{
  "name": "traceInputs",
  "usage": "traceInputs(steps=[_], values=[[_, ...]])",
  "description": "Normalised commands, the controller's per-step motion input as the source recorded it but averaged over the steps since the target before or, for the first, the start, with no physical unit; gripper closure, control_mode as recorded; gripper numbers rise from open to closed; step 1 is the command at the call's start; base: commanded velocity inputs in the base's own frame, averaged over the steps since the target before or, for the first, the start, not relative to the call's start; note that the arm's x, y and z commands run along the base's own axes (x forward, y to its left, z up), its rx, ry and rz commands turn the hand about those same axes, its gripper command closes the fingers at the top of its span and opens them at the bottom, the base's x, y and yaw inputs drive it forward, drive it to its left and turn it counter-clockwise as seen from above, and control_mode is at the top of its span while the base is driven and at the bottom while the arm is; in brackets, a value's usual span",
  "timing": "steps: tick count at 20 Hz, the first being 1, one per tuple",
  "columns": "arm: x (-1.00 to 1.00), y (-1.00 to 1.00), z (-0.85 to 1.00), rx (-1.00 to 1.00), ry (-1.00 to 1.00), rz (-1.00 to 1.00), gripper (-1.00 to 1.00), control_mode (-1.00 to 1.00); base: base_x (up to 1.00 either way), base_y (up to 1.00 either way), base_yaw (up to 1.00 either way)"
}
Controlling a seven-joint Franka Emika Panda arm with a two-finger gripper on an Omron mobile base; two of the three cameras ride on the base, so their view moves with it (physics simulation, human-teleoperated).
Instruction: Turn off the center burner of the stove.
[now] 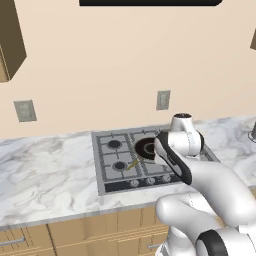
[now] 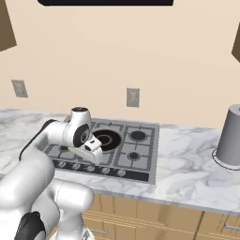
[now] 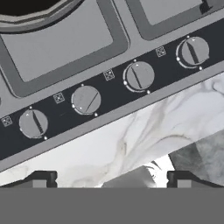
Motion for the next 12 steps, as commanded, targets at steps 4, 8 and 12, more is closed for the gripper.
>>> traceInputs(steps=[4, 8, 12], values=[[0.28, 0.0, -0.38, 0.0, 0.03, -0.09, -1.0, -1.0, 0.0, 0.0, 0.0], [0.22, -0.02, -0.23, 0.0, 0.07, -0.05, -1.0, -1.0, 0.0, 0.0, 0.0], [0.32, -0.02, -0.14, 0.0, 0.05, -0.05, -1.0, -1.0, 0.0, 0.0, 0.0]])
